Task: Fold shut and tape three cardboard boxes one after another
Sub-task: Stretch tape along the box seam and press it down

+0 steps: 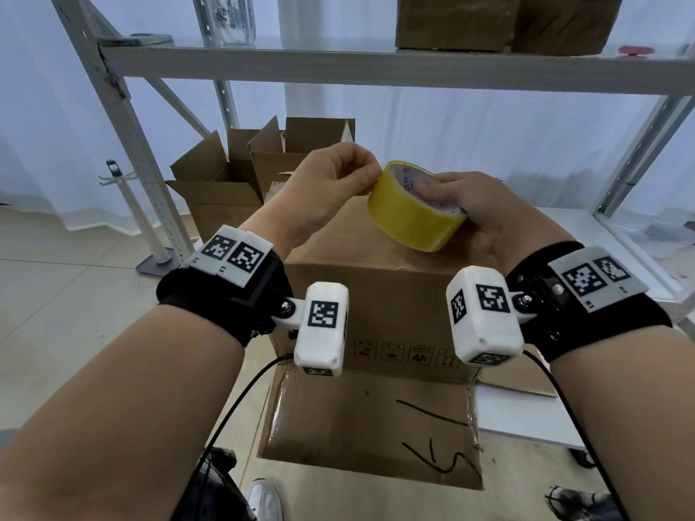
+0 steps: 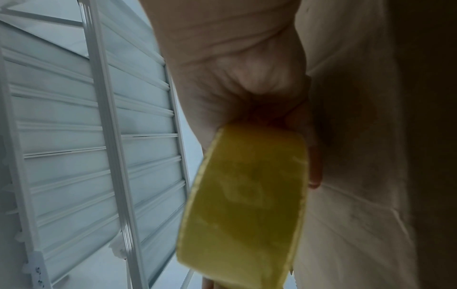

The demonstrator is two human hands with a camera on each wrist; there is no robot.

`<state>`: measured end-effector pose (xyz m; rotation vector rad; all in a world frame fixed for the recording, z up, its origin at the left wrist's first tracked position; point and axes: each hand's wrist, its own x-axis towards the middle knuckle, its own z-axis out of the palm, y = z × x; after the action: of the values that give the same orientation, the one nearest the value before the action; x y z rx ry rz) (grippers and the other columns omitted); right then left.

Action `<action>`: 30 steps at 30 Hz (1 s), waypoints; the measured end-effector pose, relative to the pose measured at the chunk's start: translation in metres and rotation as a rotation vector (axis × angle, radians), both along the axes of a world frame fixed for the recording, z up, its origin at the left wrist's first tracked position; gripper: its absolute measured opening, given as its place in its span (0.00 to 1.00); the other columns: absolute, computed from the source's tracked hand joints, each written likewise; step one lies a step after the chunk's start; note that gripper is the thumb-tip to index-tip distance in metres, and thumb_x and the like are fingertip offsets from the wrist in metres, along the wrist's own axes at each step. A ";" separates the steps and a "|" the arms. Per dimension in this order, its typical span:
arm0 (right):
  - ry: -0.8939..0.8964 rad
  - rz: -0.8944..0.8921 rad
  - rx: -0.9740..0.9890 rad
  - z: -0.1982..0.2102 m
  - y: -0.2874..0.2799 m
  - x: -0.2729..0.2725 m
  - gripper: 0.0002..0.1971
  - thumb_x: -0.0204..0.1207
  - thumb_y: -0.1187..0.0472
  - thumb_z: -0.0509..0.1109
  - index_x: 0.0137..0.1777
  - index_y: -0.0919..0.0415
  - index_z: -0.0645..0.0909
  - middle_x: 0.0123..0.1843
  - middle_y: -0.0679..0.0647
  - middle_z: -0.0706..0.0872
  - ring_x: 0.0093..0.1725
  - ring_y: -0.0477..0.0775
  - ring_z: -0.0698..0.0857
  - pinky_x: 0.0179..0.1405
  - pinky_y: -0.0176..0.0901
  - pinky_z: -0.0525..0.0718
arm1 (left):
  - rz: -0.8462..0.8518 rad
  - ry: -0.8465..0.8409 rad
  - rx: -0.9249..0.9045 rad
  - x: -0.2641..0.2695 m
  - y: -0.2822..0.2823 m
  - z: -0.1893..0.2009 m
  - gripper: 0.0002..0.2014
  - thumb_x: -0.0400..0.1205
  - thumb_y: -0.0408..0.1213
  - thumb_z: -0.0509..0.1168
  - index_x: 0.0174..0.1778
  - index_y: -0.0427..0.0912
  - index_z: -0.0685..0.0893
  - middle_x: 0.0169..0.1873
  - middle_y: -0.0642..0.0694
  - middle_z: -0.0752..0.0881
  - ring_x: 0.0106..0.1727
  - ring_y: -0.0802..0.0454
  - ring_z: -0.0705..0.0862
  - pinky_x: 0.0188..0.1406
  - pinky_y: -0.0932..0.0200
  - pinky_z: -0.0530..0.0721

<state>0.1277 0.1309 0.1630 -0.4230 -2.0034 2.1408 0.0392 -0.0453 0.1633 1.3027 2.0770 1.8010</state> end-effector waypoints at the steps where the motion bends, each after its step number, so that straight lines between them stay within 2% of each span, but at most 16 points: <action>1: -0.002 0.003 -0.006 0.000 0.000 0.000 0.05 0.80 0.66 0.68 0.50 0.65 0.84 0.33 0.55 0.89 0.32 0.51 0.88 0.28 0.40 0.85 | 0.005 -0.008 0.018 0.001 0.001 0.000 0.05 0.84 0.30 0.63 0.52 0.34 0.82 0.44 0.42 0.84 0.45 0.55 0.83 0.52 0.63 0.84; 4: 0.007 -0.013 -0.006 0.000 0.000 -0.001 0.05 0.80 0.65 0.68 0.50 0.65 0.84 0.35 0.55 0.89 0.34 0.52 0.87 0.29 0.40 0.85 | -0.013 -0.076 0.076 0.001 0.001 -0.003 0.10 0.82 0.31 0.66 0.59 0.37 0.83 0.49 0.38 0.84 0.48 0.52 0.83 0.50 0.62 0.84; 7: 0.023 -0.035 0.049 -0.001 0.000 0.000 0.03 0.78 0.66 0.69 0.45 0.63 0.85 0.36 0.56 0.90 0.35 0.52 0.88 0.34 0.42 0.86 | -0.007 -0.087 0.075 0.000 0.000 -0.005 0.10 0.80 0.31 0.68 0.57 0.33 0.85 0.51 0.35 0.87 0.50 0.47 0.84 0.52 0.58 0.85; 9: 0.023 -0.041 0.082 -0.002 0.000 0.000 0.03 0.78 0.66 0.70 0.44 0.62 0.85 0.37 0.56 0.90 0.36 0.54 0.88 0.37 0.44 0.87 | 0.008 -0.089 0.087 -0.002 0.000 -0.006 0.07 0.80 0.29 0.68 0.52 0.33 0.86 0.47 0.36 0.87 0.47 0.47 0.84 0.52 0.57 0.85; 12: 0.021 -0.051 0.095 -0.003 0.000 -0.001 0.03 0.78 0.66 0.70 0.44 0.62 0.85 0.39 0.58 0.90 0.37 0.54 0.87 0.39 0.45 0.88 | 0.022 -0.060 0.088 -0.003 0.000 -0.008 0.03 0.80 0.29 0.68 0.46 0.39 0.86 0.42 0.43 0.87 0.45 0.49 0.84 0.51 0.58 0.85; 16: 0.051 -0.087 0.045 -0.001 -0.004 -0.002 0.02 0.78 0.65 0.70 0.44 0.63 0.81 0.35 0.57 0.89 0.31 0.52 0.87 0.32 0.41 0.86 | 0.061 0.010 0.060 -0.002 0.005 -0.007 0.03 0.84 0.31 0.63 0.50 0.37 0.81 0.42 0.46 0.84 0.44 0.54 0.82 0.50 0.61 0.85; 18: 0.076 -0.119 0.024 0.001 -0.006 -0.003 0.04 0.78 0.63 0.70 0.49 0.64 0.81 0.33 0.55 0.89 0.30 0.51 0.87 0.31 0.41 0.85 | 0.087 0.039 0.074 -0.002 0.009 -0.007 0.02 0.85 0.31 0.61 0.50 0.38 0.79 0.41 0.48 0.83 0.43 0.56 0.81 0.48 0.63 0.83; 20: 0.132 -0.145 -0.032 0.003 -0.007 -0.003 0.14 0.78 0.59 0.70 0.60 0.65 0.80 0.43 0.57 0.90 0.36 0.53 0.88 0.39 0.45 0.86 | 0.139 0.061 0.106 -0.003 0.012 -0.007 0.03 0.86 0.30 0.59 0.50 0.38 0.77 0.41 0.49 0.81 0.43 0.56 0.80 0.47 0.63 0.82; 21: 0.179 -0.159 -0.052 0.004 -0.007 -0.003 0.16 0.78 0.58 0.70 0.62 0.63 0.79 0.48 0.56 0.89 0.41 0.54 0.89 0.41 0.47 0.86 | 0.176 0.069 0.121 -0.004 0.014 -0.007 0.03 0.86 0.30 0.58 0.51 0.38 0.77 0.41 0.49 0.81 0.43 0.56 0.80 0.47 0.64 0.82; 23: 0.286 -0.159 -0.038 0.008 -0.009 -0.002 0.11 0.80 0.54 0.68 0.60 0.54 0.77 0.54 0.52 0.85 0.51 0.53 0.86 0.45 0.49 0.86 | 0.264 0.085 0.150 -0.008 0.015 -0.009 0.03 0.87 0.30 0.57 0.51 0.38 0.76 0.40 0.49 0.80 0.42 0.57 0.79 0.45 0.65 0.83; 24: 0.323 -0.133 0.007 0.009 -0.011 -0.001 0.11 0.80 0.51 0.67 0.60 0.49 0.76 0.58 0.51 0.82 0.57 0.53 0.84 0.50 0.50 0.86 | 0.307 0.097 0.161 -0.009 0.016 -0.010 0.03 0.87 0.31 0.56 0.51 0.39 0.75 0.40 0.50 0.80 0.42 0.57 0.79 0.44 0.64 0.83; 26: 0.338 -0.030 0.203 0.009 -0.014 0.001 0.17 0.76 0.39 0.68 0.62 0.41 0.75 0.68 0.50 0.76 0.65 0.53 0.80 0.57 0.48 0.85 | 0.400 0.148 0.165 -0.011 0.018 -0.010 0.03 0.87 0.32 0.56 0.50 0.41 0.75 0.40 0.52 0.78 0.43 0.55 0.79 0.45 0.59 0.82; 28: 0.299 0.042 0.448 0.008 -0.022 0.004 0.23 0.70 0.34 0.69 0.62 0.41 0.76 0.69 0.49 0.75 0.62 0.49 0.79 0.49 0.34 0.84 | 0.486 0.214 0.143 -0.012 0.020 -0.008 0.04 0.87 0.33 0.57 0.52 0.39 0.76 0.41 0.53 0.77 0.46 0.53 0.78 0.48 0.57 0.81; 30: 0.328 -0.011 0.614 0.008 -0.026 0.005 0.19 0.70 0.39 0.70 0.56 0.46 0.80 0.63 0.47 0.77 0.57 0.44 0.79 0.42 0.24 0.80 | 0.538 0.248 0.121 -0.011 0.021 -0.007 0.06 0.87 0.34 0.57 0.54 0.37 0.78 0.44 0.51 0.78 0.49 0.52 0.79 0.49 0.58 0.81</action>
<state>0.1323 0.1049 0.1715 0.0150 -2.2851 1.3585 0.0284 -0.0245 0.1567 1.1112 2.6972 2.0762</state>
